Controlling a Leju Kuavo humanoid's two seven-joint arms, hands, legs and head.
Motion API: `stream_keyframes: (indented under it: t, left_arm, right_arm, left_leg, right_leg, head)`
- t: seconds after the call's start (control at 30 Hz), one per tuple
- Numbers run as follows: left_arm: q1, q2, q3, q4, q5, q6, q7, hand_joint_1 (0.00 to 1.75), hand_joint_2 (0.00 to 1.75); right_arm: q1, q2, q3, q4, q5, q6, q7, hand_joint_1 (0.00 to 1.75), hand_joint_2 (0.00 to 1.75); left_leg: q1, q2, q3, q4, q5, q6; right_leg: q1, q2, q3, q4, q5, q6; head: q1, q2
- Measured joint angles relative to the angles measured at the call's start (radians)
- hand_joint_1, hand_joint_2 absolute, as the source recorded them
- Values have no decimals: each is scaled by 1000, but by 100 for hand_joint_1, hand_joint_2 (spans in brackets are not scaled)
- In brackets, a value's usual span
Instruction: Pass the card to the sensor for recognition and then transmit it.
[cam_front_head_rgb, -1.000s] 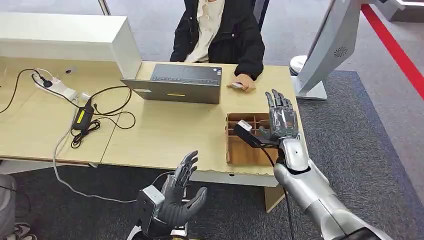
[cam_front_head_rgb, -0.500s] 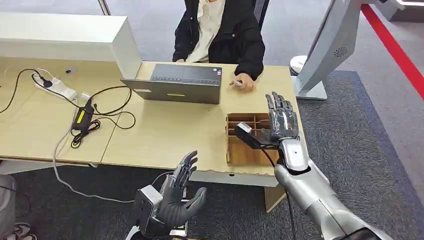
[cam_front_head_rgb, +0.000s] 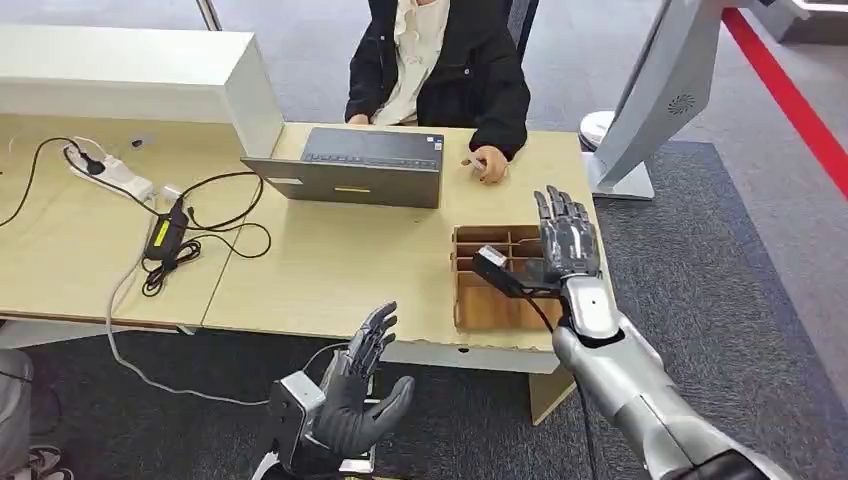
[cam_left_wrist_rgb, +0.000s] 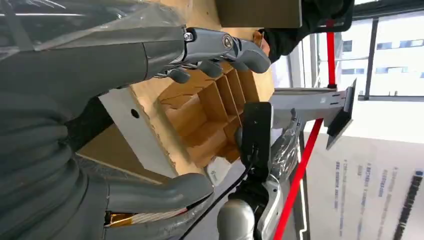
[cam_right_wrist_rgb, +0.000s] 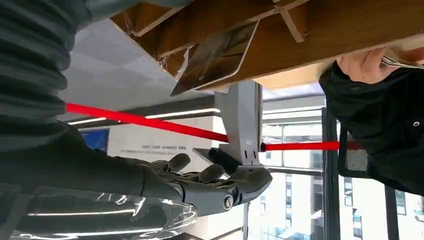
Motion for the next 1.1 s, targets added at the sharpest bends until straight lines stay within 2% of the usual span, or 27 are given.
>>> stream_keyframes:
  t: [0.3,0.47,0.67,0.77,0.83,0.9,1.0,1.1]
  left_arm:
    - [0,2,0,0,-1,0,0,0,175]
    - [1,2,0,0,0,-3,-3,0,175]
    - [2,2,0,0,0,-11,-8,0,175]
    - [4,2,0,0,0,-27,-12,0,175]
    - [7,2,0,0,1,-44,-15,0,175]
    - [11,3,0,-1,1,-56,-15,0,175]
    - [14,3,1,-7,0,-70,-15,0,175]
    - [15,5,1,-11,-5,-75,-11,0,175]
  right_arm:
    - [-18,-1,0,18,13,24,-1,0,175]
    - [-47,-11,2,-2,27,144,6,0,175]
    - [-70,-27,4,-39,30,218,7,0,175]
    - [-79,-42,8,-75,22,335,4,0,175]
    - [-89,-63,12,-118,6,455,-2,0,175]
    - [-95,-79,14,-159,-2,537,-2,0,175]
    - [-96,-101,16,-225,-4,591,2,0,175]
    - [-96,-113,20,-268,-4,603,4,0,175]
  left_leg:
    - [0,0,0,0,0,0]
    - [0,0,0,0,0,0]
    - [0,0,0,0,0,0]
    - [0,0,0,0,0,0]
    - [0,0,0,0,0,0]
    - [0,0,0,0,0,0]
    - [0,0,0,0,0,0]
    - [0,0,0,0,0,0]
  right_leg:
    - [0,0,0,0,0,0]
    - [0,0,0,0,0,0]
    - [0,0,0,0,0,0]
    - [0,0,0,0,0,0]
    - [0,0,0,0,0,0]
    - [0,0,0,0,0,0]
    - [0,0,0,0,0,0]
    - [0,0,0,0,0,0]
  head:
    - [0,0]
    - [0,0]
    - [0,0]
    - [0,0]
    - [0,0]
    - [0,0]
    - [0,0]
    - [0,0]
